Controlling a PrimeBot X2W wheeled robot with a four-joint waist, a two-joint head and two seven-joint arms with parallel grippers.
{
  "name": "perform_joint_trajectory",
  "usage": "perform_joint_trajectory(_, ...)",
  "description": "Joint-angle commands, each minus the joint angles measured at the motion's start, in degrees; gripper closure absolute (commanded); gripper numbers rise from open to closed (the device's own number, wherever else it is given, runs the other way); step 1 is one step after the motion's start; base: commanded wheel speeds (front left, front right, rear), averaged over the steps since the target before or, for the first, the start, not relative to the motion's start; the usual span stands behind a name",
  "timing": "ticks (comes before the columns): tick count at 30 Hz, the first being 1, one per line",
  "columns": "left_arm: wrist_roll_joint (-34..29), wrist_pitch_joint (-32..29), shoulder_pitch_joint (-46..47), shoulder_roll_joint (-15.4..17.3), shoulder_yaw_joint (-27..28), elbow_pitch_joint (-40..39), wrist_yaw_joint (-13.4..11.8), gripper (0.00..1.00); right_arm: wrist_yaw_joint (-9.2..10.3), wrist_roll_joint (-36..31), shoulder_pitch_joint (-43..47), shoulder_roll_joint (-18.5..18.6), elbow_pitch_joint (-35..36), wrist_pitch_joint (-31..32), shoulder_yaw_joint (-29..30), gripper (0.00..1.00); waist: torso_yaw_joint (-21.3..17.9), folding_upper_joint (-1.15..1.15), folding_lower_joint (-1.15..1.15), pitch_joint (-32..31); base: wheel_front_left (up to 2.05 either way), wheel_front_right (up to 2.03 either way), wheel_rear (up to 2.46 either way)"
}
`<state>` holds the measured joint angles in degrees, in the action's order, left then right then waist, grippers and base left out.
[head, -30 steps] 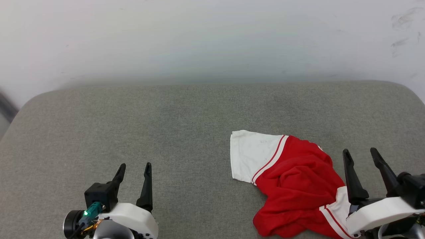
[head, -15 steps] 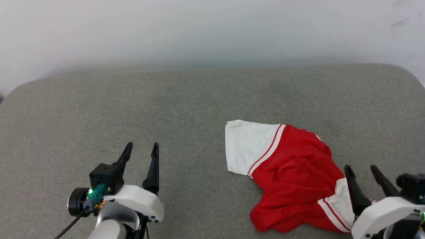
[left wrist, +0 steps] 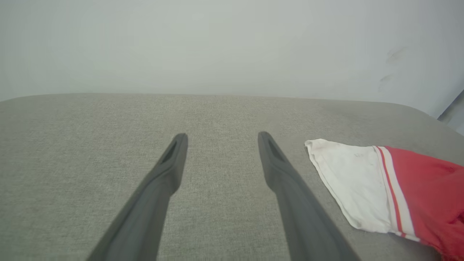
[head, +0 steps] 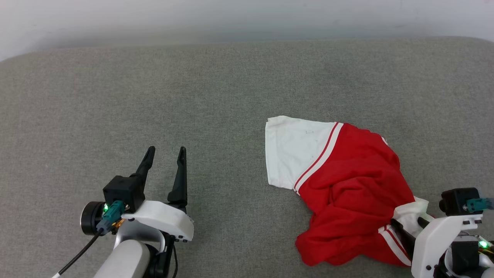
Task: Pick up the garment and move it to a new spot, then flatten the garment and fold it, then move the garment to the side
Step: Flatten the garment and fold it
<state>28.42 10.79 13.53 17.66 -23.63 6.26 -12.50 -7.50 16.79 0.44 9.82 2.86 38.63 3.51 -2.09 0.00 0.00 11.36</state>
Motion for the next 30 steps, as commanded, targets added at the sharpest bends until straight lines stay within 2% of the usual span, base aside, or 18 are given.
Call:
perform_joint_trajectory(1, 0.1, 0.5, 0.8, -0.1, 0.1, 0.4, 0.3, 0.00, 0.02, 0.5, -1.1, 0.6, -0.1, 0.5, 0.0, 0.67, 0.1, 0.00, 0.00, 0.3, 0.00, 0.00, 0.00)
perform_joint_trajectory(2, 0.2, 0.6, 0.8, -0.2, 0.1, 0.6, 0.3, 0.00, 0.02, 0.6, -1.2, 0.9, -0.2, 0.9, 0.2, 1.00, 0.0, 0.00, 0.00, 0.4, 0.00, 0.00, 0.00)
perform_joint_trajectory(7, 0.5, 1.1, -0.2, -0.1, 0.4, 1.7, 0.1, 0.00, 0.02, 0.6, -2.2, 1.7, 0.8, -0.4, 1.7, 1.00, -1.1, 0.00, 0.00, -0.6, 0.00, 0.00, 0.00)
perform_joint_trajectory(14, 1.2, 1.1, -1.6, 0.3, 0.5, 2.3, -0.1, 0.00, 0.02, 1.2, -2.5, -1.0, 2.0, -8.7, 7.6, 1.00, -2.9, 0.00, 0.00, -3.9, 0.00, 0.00, 0.00)
perform_joint_trajectory(18, 1.3, 0.6, -2.2, 0.5, 0.3, 1.7, -0.5, 0.00, 0.02, 4.0, -1.7, -4.2, -1.6, -14.8, 13.0, 1.00, -3.4, 0.00, 0.00, -5.1, 0.00, 0.00, 0.00)
perform_joint_trajectory(23, 1.4, 0.1, -2.6, 0.7, -0.2, 1.1, -0.5, 0.00, 0.01, 9.4, -1.4, -6.6, -12.0, -24.0, 19.5, 1.00, -3.3, 0.00, 0.00, -5.6, 0.00, 0.00, 0.00)
perform_joint_trajectory(24, 1.4, 0.0, -2.7, 0.7, -0.3, 1.0, -0.6, 0.00, 0.01, 10.5, -1.3, -6.9, -14.5, -25.3, 19.9, 0.77, -3.2, 0.00, 0.00, -5.6, 0.00, 0.00, 0.00)
perform_joint_trajectory(26, 1.4, -0.2, -2.9, 0.8, -0.4, 0.7, -0.7, 0.00, 0.01, 11.3, -1.6, -7.0, -18.5, -28.3, 19.8, 0.00, -3.0, 0.00, 0.00, -5.5, 0.00, 0.00, 0.00)
perform_joint_trajectory(30, 1.4, -0.5, -3.5, 1.2, -0.4, 0.2, -1.0, 0.00, 0.01, 12.0, -3.3, -6.9, -21.8, -36.2, 18.1, 0.00, -2.9, 0.00, 0.00, -5.5, 0.00, 0.00, 0.00)
